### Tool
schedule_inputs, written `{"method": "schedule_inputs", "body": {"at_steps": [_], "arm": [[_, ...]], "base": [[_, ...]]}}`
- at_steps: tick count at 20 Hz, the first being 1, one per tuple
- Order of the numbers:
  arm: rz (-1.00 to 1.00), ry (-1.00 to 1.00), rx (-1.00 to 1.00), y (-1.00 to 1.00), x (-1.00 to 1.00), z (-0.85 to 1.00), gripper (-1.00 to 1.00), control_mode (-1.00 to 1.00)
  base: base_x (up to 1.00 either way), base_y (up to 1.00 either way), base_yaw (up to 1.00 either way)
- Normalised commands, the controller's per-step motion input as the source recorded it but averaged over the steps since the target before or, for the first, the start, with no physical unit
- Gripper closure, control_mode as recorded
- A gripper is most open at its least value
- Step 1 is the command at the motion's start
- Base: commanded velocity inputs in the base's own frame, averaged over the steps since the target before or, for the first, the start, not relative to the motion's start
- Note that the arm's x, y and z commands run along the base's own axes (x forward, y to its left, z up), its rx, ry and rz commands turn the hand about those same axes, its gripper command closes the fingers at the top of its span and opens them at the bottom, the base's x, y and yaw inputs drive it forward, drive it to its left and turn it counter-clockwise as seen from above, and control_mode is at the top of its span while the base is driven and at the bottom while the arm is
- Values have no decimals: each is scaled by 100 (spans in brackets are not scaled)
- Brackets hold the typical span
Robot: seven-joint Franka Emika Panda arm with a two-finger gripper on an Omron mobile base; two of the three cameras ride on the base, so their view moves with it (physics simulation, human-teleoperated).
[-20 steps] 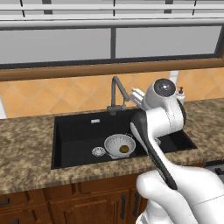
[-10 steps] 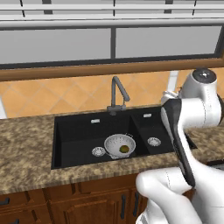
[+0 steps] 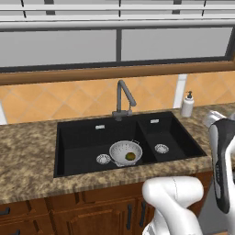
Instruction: Put the colander in the sink, put the apple, mango in the colander, and turn on the sink faucet and pour water over the colander.
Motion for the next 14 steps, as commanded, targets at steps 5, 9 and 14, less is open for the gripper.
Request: {"method": "schedule_inputs", "body": {"at_steps": [5, 9, 14], "arm": [[2, 5, -16, -57, -3, -4, -100, -100], [3, 9, -8, -76, -1, -1, -100, -100], [4, 11, 0, -97, -5, -16, -100, -100]], "base": [[0, 0, 0], [0, 0, 0], [0, 0, 0]]}}
